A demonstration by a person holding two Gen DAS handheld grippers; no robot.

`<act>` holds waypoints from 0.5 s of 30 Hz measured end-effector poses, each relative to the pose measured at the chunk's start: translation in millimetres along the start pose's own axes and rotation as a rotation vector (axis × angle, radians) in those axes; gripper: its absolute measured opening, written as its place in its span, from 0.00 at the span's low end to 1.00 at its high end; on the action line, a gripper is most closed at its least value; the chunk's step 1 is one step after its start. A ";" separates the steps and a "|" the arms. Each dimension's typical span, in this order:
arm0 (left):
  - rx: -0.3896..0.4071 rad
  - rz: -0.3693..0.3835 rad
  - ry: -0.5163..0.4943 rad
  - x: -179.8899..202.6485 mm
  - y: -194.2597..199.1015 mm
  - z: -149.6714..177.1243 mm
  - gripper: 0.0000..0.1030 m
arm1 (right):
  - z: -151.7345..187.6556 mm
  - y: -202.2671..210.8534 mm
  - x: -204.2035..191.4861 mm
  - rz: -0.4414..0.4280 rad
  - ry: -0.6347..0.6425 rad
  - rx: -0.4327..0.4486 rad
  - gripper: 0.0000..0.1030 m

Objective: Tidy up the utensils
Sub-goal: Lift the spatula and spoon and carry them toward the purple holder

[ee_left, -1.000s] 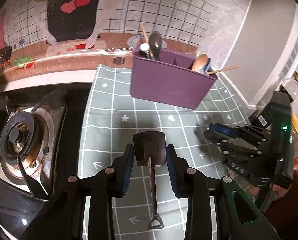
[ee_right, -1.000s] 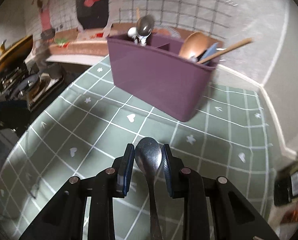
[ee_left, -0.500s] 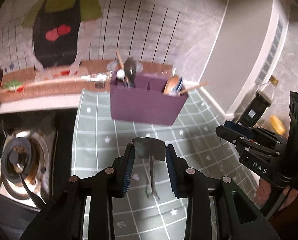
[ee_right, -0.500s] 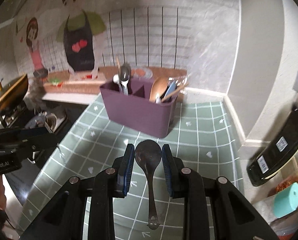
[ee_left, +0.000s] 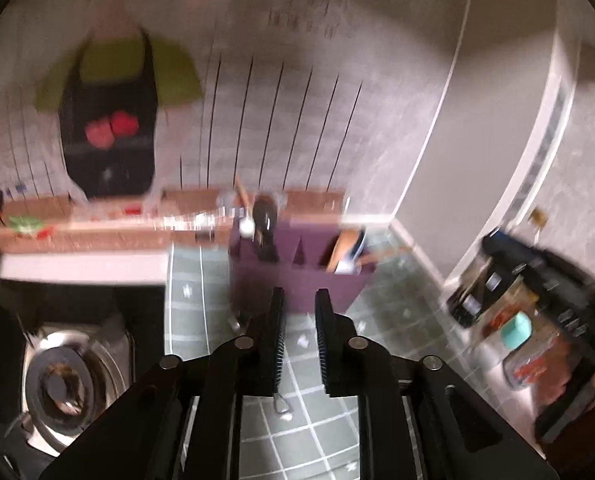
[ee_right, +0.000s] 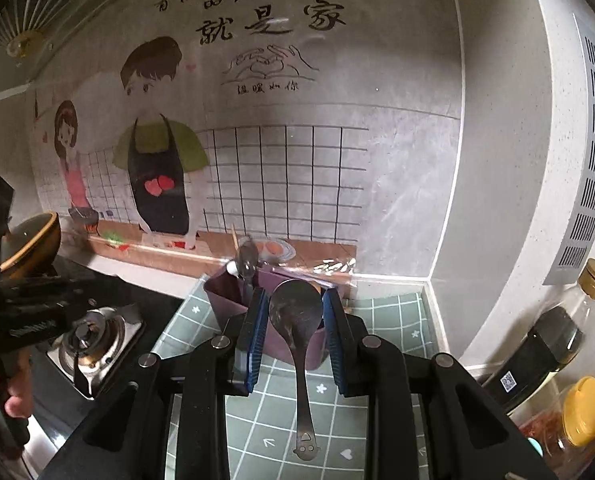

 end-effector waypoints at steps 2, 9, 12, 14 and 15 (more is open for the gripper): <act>-0.058 0.016 0.028 -4.9 -25.3 16.9 0.32 | 8.1 -3.0 6.6 -0.002 -0.025 -0.018 0.25; -0.175 -0.058 0.110 -30.1 -104.2 66.6 0.43 | 42.1 -16.9 38.9 0.057 -0.068 -0.074 0.25; -0.200 -0.120 0.153 -46.0 -128.0 76.4 0.43 | 55.1 -23.4 49.4 0.057 -0.095 -0.092 0.25; -0.220 -0.147 0.191 -55.7 -141.0 79.9 0.43 | 60.3 -29.0 53.6 0.058 -0.102 -0.101 0.25; -0.231 -0.166 0.205 -60.5 -148.3 80.0 0.43 | 62.9 -32.9 55.4 0.059 -0.105 -0.106 0.25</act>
Point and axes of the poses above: each gripper's, at about its wrist camera, not at the fingertips, and y roughly against the way its jaws point, x to its right, z to its underside, the point moved 7 cm from there along -y, roughly the way its jaws point, and after that the axes turned 3 degrees about -y, right-handed, at the moved point
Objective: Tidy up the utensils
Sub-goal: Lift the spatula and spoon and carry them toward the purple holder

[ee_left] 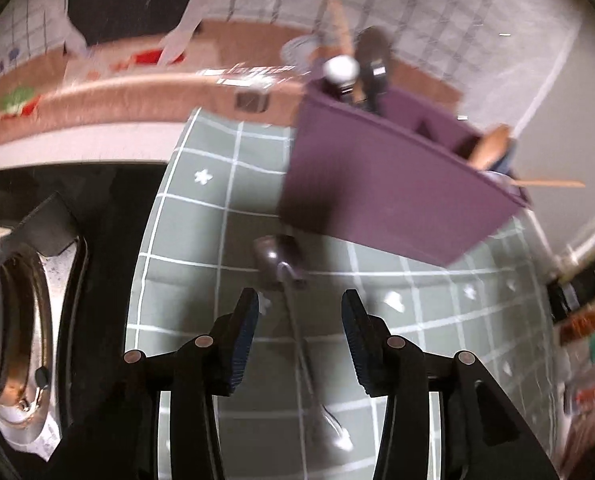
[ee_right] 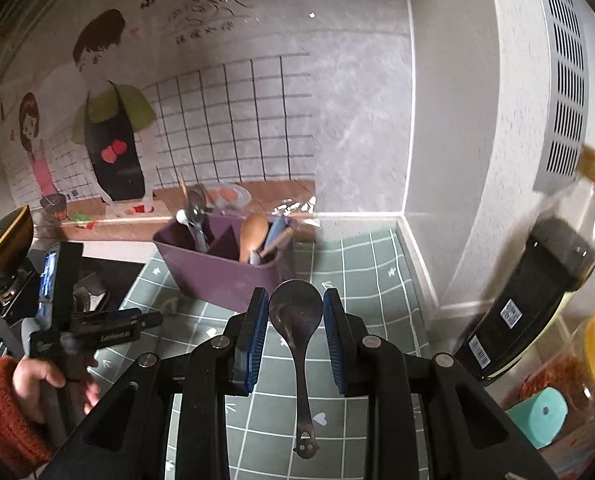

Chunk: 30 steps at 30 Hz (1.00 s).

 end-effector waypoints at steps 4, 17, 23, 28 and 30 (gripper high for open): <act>-0.021 -0.062 0.010 -5.4 -21.7 -8.7 0.43 | 4.0 -13.3 2.7 -0.014 -0.022 -0.010 0.25; -0.049 -0.175 -0.054 2.2 -35.0 -7.6 0.34 | 4.7 -31.4 -14.1 -0.027 -0.023 -0.025 0.25; -0.021 -0.021 0.002 2.8 -5.3 9.3 0.32 | 3.8 -25.2 -22.7 -0.048 -0.022 -0.025 0.25; 0.056 0.076 0.009 5.8 45.8 29.9 0.32 | 6.6 -22.4 -28.7 -0.068 -0.027 -0.044 0.25; 0.089 0.087 -0.010 8.7 57.7 30.3 0.32 | 9.3 -21.6 -30.6 -0.066 -0.023 -0.049 0.25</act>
Point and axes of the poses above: each gripper's, at about its wrist camera, not at the fingertips, and y roughly against the way its jaws point, x to its right, z to its underside, the point moved 7 cm from there along -y, roughly the way its jaws point, and after that the axes turned 3 degrees about -y, right-handed, at the moved point
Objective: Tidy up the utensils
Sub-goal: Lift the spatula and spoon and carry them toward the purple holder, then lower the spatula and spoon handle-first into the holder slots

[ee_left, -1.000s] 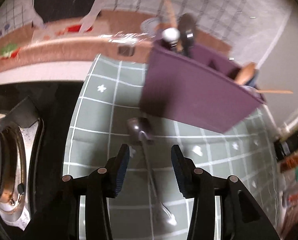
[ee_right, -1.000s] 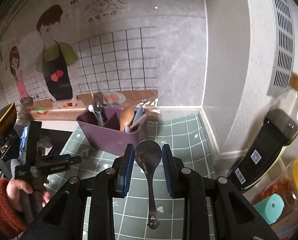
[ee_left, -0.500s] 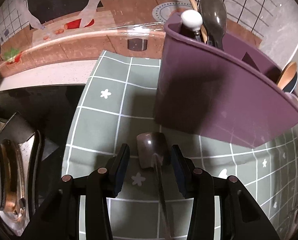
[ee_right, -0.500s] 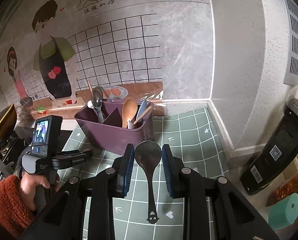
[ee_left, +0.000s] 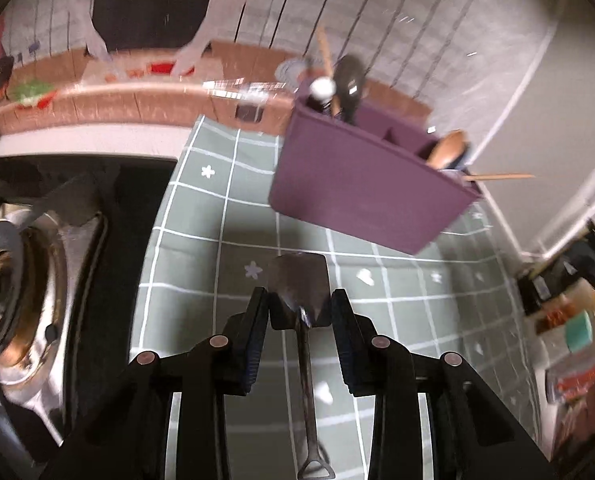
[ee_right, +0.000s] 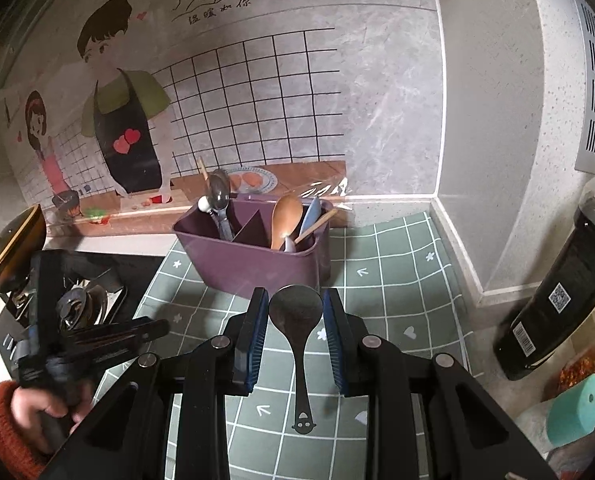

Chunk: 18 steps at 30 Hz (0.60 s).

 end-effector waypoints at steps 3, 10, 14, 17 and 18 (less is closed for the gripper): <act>0.043 0.018 -0.033 7.1 22.9 4.4 0.32 | 4.4 1.6 -5.7 0.004 0.011 -0.005 0.25; 0.119 0.059 -0.070 23.5 68.7 1.0 0.32 | 7.0 9.1 -22.9 -0.001 0.031 0.001 0.25; 0.222 0.104 -0.105 43.6 102.3 -37.2 0.32 | -5.5 19.2 -33.4 -0.005 0.037 0.035 0.25; 0.363 0.139 -0.138 64.9 138.5 -92.9 0.32 | -42.7 38.1 -46.3 -0.027 0.052 0.111 0.25; 0.417 0.145 -0.150 71.2 149.6 -112.2 0.32 | -57.2 45.3 -50.2 -0.025 0.062 0.143 0.25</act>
Point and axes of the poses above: each gripper's, at about its wrist camera, not at the fingertips, and y roughly against the way its jaws point, x to its right, z to its underside, the point moved 7 cm from there along -y, roughly the way its jaws point, and after that the axes turned 3 degrees about -y, right-handed, at the moved point
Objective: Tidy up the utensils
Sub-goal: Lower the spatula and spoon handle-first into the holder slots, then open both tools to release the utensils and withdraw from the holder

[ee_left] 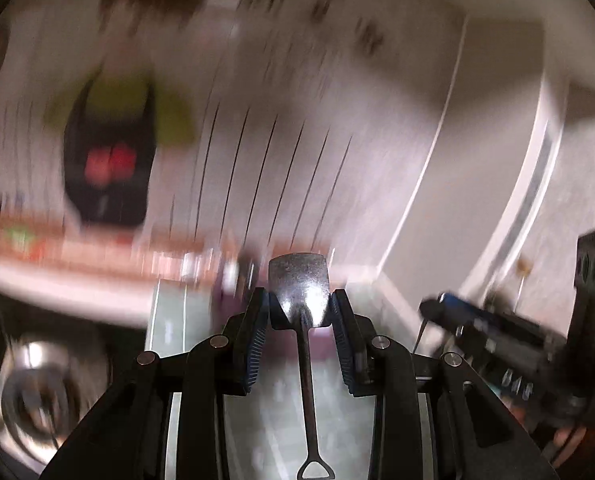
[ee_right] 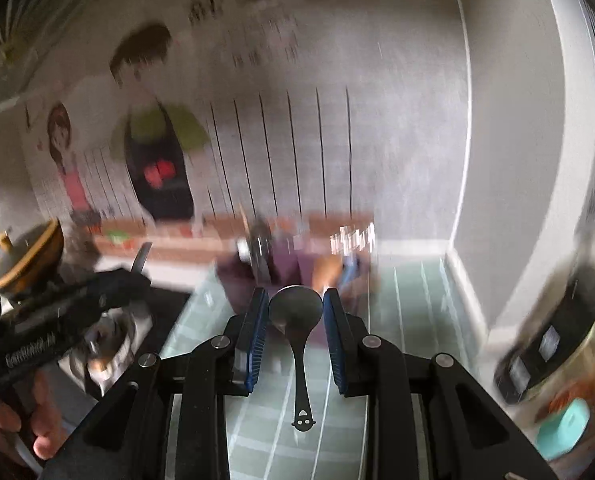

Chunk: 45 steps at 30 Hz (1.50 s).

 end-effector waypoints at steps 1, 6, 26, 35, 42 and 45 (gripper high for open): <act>0.056 -0.004 -0.016 3.0 0.4 -22.4 0.32 | -21.4 6.3 -3.4 0.006 0.012 0.045 0.25; 0.215 -0.029 -0.027 0.4 -20.5 -81.0 0.32 | -95.6 4.7 -5.1 0.002 -0.019 0.141 0.25; 0.070 -0.098 0.073 -74.7 -169.0 -10.9 0.32 | -44.4 -156.5 20.8 0.058 -0.115 -0.049 0.25; 0.010 -0.081 0.085 -74.7 -185.6 12.2 0.32 | -16.9 -163.2 28.3 0.037 -0.133 -0.153 0.25; -0.065 -0.098 0.040 -62.1 -139.1 25.1 0.34 | -4.8 -135.4 35.4 0.019 -0.131 -0.165 0.25; -0.118 -0.162 0.013 -56.7 -98.6 40.7 0.38 | -1.4 -102.5 35.4 0.048 -0.080 -0.110 0.25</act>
Point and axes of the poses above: each gripper's, at about its wrist camera, not at the fingertips, and y roughly against the way its jaws point, x to its right, z to its underside, the point moved 7 cm from there along -y, roughly the way its jaws point, and after that the axes turned 3 degrees about -y, right-handed, at the moved point
